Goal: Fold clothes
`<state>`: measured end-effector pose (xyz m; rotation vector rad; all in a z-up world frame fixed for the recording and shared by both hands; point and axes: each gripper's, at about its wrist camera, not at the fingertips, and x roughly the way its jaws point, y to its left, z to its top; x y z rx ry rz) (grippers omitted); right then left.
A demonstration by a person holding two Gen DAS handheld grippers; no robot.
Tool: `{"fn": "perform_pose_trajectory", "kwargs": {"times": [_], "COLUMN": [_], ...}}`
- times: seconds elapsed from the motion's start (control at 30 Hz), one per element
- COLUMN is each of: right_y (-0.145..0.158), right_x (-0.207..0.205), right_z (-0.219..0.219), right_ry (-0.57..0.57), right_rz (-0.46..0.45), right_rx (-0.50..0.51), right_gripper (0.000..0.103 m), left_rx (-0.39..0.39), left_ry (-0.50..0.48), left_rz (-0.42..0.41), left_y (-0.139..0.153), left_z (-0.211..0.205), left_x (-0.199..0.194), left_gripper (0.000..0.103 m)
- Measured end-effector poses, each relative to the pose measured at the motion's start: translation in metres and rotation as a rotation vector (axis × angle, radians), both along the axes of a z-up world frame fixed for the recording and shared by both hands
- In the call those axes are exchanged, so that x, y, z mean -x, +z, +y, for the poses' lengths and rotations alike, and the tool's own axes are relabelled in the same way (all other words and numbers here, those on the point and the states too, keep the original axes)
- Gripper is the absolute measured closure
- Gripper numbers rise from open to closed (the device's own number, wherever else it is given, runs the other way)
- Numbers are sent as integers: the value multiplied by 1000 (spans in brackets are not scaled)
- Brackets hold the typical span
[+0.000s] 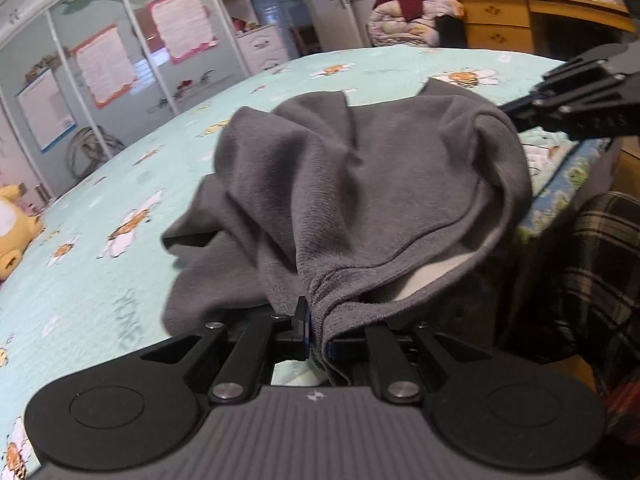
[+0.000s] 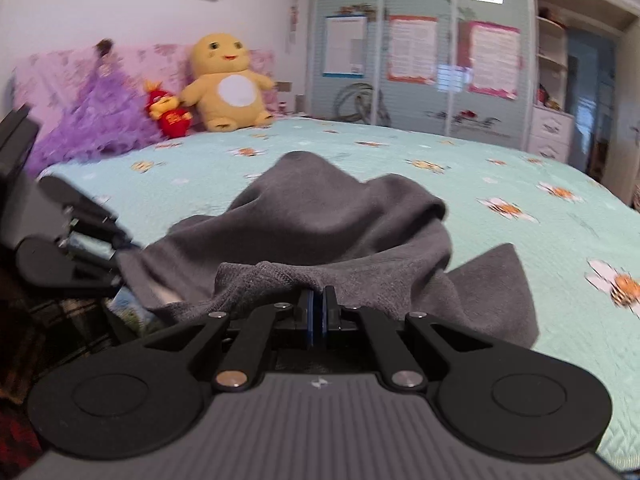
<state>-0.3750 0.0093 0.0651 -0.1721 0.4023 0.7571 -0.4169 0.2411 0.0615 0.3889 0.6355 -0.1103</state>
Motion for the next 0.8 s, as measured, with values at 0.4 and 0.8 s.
{"fn": "perform_pose_trajectory", "kwargs": {"times": [0.4, 0.8], "right_y": [13, 69], "right_x": [3, -58], "right_z": [-3, -30], "right_ry": [59, -56], "right_rz": [-5, -48], "right_rx": [-61, -299], "right_gripper": [101, 101], "left_rx": [188, 155], "left_ry": [203, 19], "left_rz": [-170, -353], "left_y": [62, 141], "left_z": [49, 16], "left_x": [-40, -133], "left_gripper": [94, 94]}}
